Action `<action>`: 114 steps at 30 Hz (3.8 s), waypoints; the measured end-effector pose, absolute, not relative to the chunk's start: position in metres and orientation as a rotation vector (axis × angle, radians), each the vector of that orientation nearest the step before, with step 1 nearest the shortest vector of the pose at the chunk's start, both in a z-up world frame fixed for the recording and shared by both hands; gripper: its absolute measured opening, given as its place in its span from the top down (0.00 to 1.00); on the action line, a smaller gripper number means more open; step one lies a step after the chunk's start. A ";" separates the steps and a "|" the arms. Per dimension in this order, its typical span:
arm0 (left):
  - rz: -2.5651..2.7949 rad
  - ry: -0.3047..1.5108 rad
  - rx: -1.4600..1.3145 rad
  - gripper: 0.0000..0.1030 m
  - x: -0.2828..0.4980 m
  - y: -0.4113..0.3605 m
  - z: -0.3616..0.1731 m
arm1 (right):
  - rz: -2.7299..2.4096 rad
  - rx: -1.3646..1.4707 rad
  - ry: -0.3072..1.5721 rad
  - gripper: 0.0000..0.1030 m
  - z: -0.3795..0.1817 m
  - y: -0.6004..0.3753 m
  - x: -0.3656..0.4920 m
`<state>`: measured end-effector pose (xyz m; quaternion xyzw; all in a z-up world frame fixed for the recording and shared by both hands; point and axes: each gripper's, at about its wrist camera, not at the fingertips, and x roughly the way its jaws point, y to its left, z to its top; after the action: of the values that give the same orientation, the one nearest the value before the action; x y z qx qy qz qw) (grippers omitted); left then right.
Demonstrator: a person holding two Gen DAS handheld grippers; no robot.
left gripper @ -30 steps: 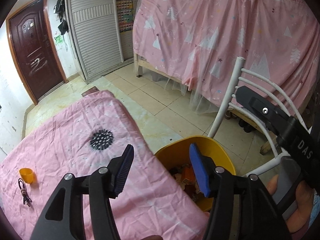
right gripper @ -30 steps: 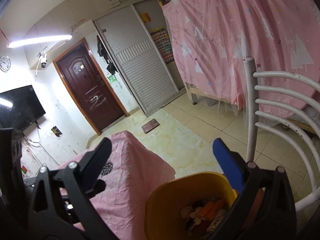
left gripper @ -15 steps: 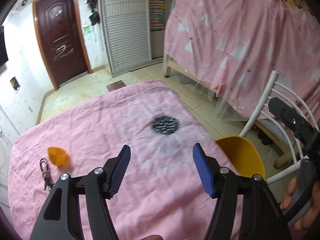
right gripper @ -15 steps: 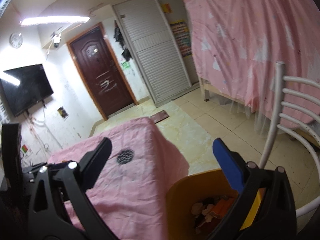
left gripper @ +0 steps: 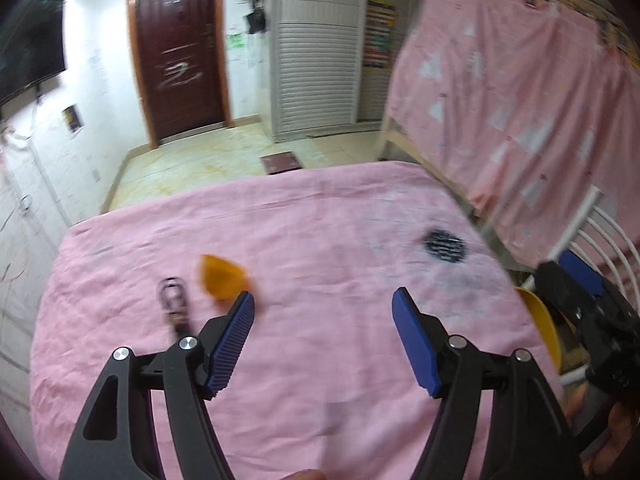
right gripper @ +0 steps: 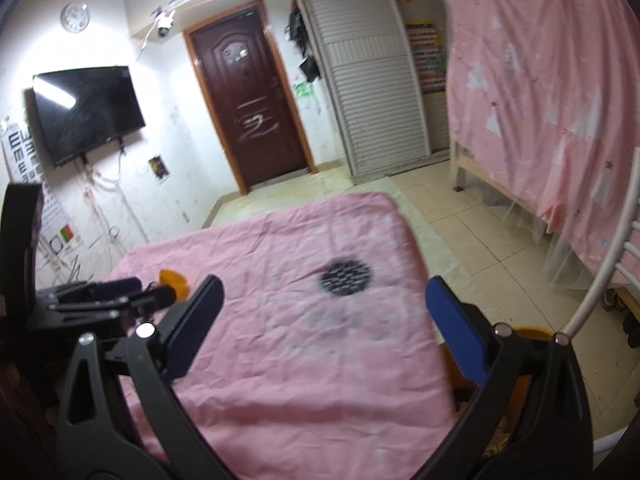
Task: Collect trash
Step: 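Move both open tools back over the black cable and orange cup, then grasp the black cable with the left tool while the right tool grasps the orange cup, then carry the cable and cup to the yellow bin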
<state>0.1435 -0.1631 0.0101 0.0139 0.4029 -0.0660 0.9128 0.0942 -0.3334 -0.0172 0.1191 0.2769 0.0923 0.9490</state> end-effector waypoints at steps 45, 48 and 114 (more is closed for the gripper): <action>-0.025 0.965 -0.128 0.89 0.184 -0.044 -0.052 | 0.411 0.041 0.723 0.06 -0.027 -0.164 0.172; -0.015 0.959 -0.150 0.89 0.181 -0.035 -0.050 | 0.432 0.010 0.743 0.06 -0.032 -0.150 0.178; -0.067 0.846 0.043 0.89 0.121 -0.139 -0.001 | 0.317 0.208 0.570 0.61 0.004 -0.287 0.120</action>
<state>0.1211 -0.1386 -0.0005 0.0209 0.4105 -0.0325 0.9110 0.1196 -0.2870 0.0039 0.1021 0.2793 0.1552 0.9421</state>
